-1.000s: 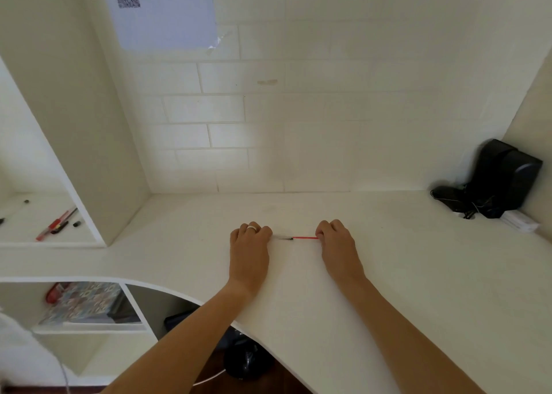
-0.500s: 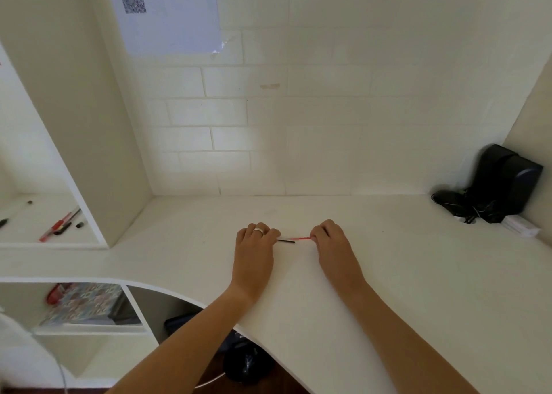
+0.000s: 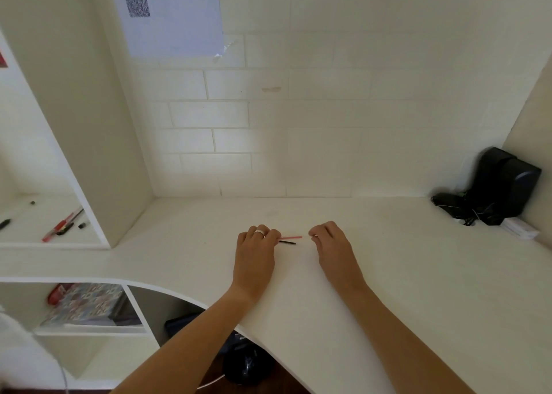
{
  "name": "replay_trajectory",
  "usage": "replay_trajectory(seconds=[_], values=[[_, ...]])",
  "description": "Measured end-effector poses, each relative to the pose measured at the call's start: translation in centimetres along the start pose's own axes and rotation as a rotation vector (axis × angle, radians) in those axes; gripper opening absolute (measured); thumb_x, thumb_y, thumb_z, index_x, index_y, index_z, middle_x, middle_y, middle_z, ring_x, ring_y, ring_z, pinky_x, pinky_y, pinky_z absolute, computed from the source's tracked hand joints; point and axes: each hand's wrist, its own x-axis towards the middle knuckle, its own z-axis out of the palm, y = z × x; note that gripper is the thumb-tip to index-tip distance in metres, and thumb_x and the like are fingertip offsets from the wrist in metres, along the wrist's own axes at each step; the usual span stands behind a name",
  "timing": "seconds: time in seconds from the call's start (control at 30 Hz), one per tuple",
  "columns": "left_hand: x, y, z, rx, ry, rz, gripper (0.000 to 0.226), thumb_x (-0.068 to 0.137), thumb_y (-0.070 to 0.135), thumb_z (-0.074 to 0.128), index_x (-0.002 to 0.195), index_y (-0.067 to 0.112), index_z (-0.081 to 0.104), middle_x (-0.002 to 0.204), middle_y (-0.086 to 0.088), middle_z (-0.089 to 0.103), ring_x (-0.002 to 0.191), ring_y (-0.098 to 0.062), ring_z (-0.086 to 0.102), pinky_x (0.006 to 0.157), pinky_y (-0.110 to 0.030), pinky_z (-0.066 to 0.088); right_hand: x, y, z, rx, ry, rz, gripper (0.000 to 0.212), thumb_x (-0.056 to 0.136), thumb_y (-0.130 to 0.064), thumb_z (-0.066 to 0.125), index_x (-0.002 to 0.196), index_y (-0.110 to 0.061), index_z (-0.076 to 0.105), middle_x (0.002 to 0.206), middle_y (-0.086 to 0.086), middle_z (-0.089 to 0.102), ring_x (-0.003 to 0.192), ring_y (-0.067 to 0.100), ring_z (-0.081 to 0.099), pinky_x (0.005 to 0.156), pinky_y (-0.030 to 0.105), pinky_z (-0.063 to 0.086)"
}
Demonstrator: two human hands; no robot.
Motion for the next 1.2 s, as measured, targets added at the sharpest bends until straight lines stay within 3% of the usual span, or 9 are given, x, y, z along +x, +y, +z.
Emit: replay_trajectory(seconds=[0.13, 0.33, 0.43, 0.6, 0.73, 0.8, 0.9, 1.0, 1.2], values=[[0.1, 0.1, -0.2, -0.018, 0.000, -0.001, 0.015, 0.095, 0.010, 0.058, 0.098, 0.022, 0.068, 0.091, 0.005, 0.064, 0.088, -0.018, 0.056, 0.080, -0.031, 0.039, -0.2, -0.8, -0.7, 0.085, 0.011, -0.003, 0.029, 0.097, -0.006, 0.060, 0.125, -0.011, 0.059, 0.110, 0.003, 0.060, 0.096, 0.014, 0.062, 0.087, 0.015, 0.044], [0.2, 0.1, -0.1, -0.047, -0.020, 0.030, 0.014, 0.097, 0.015, 0.057, 0.100, 0.022, 0.069, 0.092, 0.005, 0.065, 0.091, -0.017, 0.056, 0.082, -0.030, 0.039, 0.0, 0.0, -0.2, 0.024, 0.003, -0.072, 0.008, 0.095, -0.004, 0.063, 0.101, -0.005, 0.068, 0.103, 0.004, 0.058, 0.083, 0.019, 0.064, 0.077, 0.032, 0.056], [0.1, 0.1, -0.2, -0.064, -0.024, 0.044, 0.014, 0.097, 0.018, 0.057, 0.101, 0.022, 0.070, 0.093, 0.004, 0.066, 0.091, -0.017, 0.057, 0.083, -0.030, 0.040, -0.1, 0.0, -0.4, 0.020, -0.003, -0.125, 0.011, 0.095, -0.003, 0.064, 0.103, -0.006, 0.070, 0.101, 0.004, 0.058, 0.083, 0.018, 0.063, 0.078, 0.028, 0.054], [0.2, 0.2, -0.3, -0.061, -0.017, 0.033, 0.014, 0.097, 0.017, 0.058, 0.099, 0.022, 0.071, 0.092, 0.003, 0.066, 0.090, -0.017, 0.058, 0.082, -0.029, 0.040, -0.1, 0.0, -0.4, 0.108, -0.006, 0.072, 0.022, 0.092, -0.010, 0.069, 0.113, -0.007, 0.064, 0.121, 0.001, 0.052, 0.076, 0.003, 0.058, 0.083, 0.017, 0.049], [0.1, 0.1, -0.3, -0.066, -0.035, 0.033, 0.015, 0.097, 0.017, 0.056, 0.101, 0.022, 0.070, 0.092, 0.004, 0.065, 0.092, -0.017, 0.057, 0.083, -0.029, 0.038, -0.1, 0.4, -0.5, 0.138, 0.007, 0.143, 0.009, 0.091, -0.014, 0.072, 0.086, -0.007, 0.069, 0.125, -0.005, 0.049, 0.070, 0.003, 0.058, 0.077, 0.004, 0.041], [0.1, 0.2, -0.4, -0.069, -0.041, 0.034, 0.016, 0.097, 0.018, 0.055, 0.101, 0.022, 0.070, 0.093, 0.004, 0.065, 0.093, -0.017, 0.056, 0.084, -0.029, 0.039, -0.1, 0.3, -0.6, 0.107, 0.021, 0.110, 0.011, 0.091, -0.016, 0.072, 0.083, -0.009, 0.070, 0.109, -0.004, 0.057, 0.069, 0.007, 0.058, 0.074, 0.007, 0.042], [0.1, 0.2, -0.4, -0.077, -0.052, 0.044, 0.016, 0.097, 0.018, 0.055, 0.101, 0.023, 0.070, 0.093, 0.003, 0.065, 0.092, -0.018, 0.057, 0.083, -0.031, 0.040, 0.0, 0.1, -0.5, 0.048, 0.011, 0.037, 0.008, 0.096, -0.023, 0.066, 0.093, -0.016, 0.069, 0.083, -0.002, 0.064, 0.070, 0.015, 0.061, 0.066, 0.027, 0.051], [0.1, 0.2, -0.4, -0.086, -0.068, 0.055, 0.018, 0.095, 0.017, 0.055, 0.103, 0.024, 0.070, 0.094, 0.003, 0.065, 0.094, -0.017, 0.057, 0.084, -0.032, 0.040, 0.0, 0.1, -0.3, 0.052, -0.039, 0.024, 0.009, 0.098, -0.025, 0.062, 0.103, -0.019, 0.067, 0.083, -0.002, 0.069, 0.071, 0.018, 0.063, 0.065, 0.033, 0.054], [0.1, 0.3, -0.7, -0.108, -0.084, 0.060, 0.021, 0.092, 0.014, 0.058, 0.104, 0.025, 0.070, 0.095, 0.005, 0.065, 0.095, -0.015, 0.056, 0.086, -0.030, 0.037, 0.0, 0.1, -0.3, 0.055, -0.077, -0.002, 0.012, 0.102, -0.021, 0.054, 0.094, -0.018, 0.063, 0.079, -0.002, 0.063, 0.069, 0.017, 0.058, 0.065, 0.036, 0.052]])
